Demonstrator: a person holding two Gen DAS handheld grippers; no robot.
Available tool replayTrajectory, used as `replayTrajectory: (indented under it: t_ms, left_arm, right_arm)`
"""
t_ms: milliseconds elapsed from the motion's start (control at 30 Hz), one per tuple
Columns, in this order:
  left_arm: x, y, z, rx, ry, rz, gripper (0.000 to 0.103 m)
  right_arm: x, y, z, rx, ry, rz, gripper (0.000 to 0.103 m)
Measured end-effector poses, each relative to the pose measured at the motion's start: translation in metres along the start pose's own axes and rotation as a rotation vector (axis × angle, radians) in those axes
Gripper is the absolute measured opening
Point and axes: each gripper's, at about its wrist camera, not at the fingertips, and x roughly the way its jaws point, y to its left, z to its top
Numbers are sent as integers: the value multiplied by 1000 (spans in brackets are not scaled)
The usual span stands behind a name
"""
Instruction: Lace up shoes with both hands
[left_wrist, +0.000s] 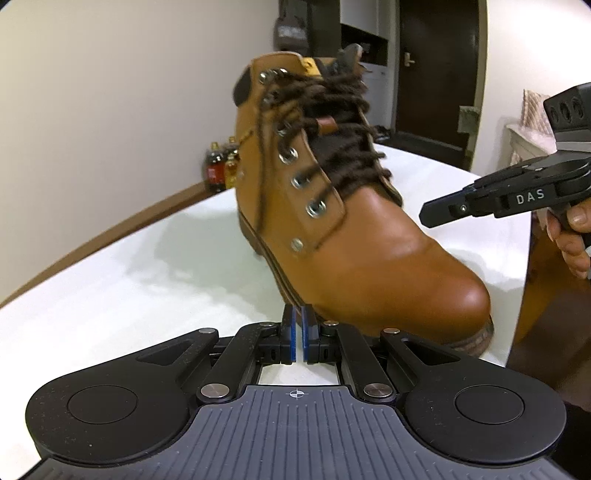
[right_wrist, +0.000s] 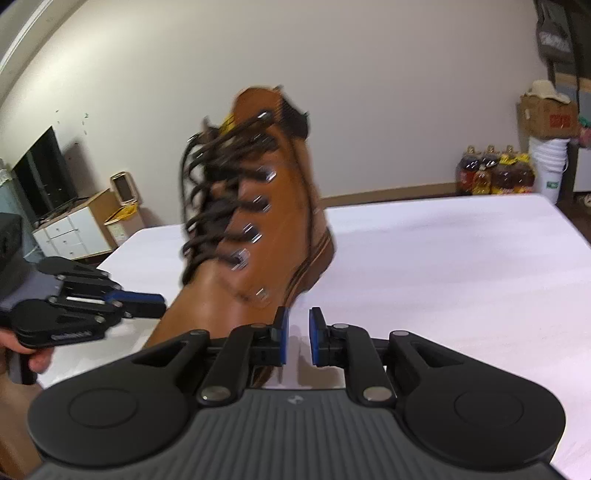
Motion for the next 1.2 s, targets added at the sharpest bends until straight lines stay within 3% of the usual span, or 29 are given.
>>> replayTrajectory:
  t_ms: [167,267,400,567,733,867,1200]
  left_arm:
    - [2,-6,15,12,-50,48,3]
    - [-4,-5,32,33,-133,70,3]
    - [-4,-17,48,172,-194,88,6]
    - [-3,-25,52,288,-225,119,7]
    - [-9,-21,51,256,-252,130,7]
    - [-10,-16,52,237,-244,92,7]
    - [-12,-19,48,279,-237,42,3]
  right_arm:
    - [-2,11,0,-49,-29,-8,14]
    - [-3,16,7,-105,-65,-32,14]
    - [1,30,19,-278,-99,-83,14]
    - [-1,30,27,-309,-121,-84,14]
    - [-1,30,30,-313,-127,-81,14]
    - [0,29,31,-305,-132,-78,14]
    - [-5,27,34,-307,-151,-79,14]
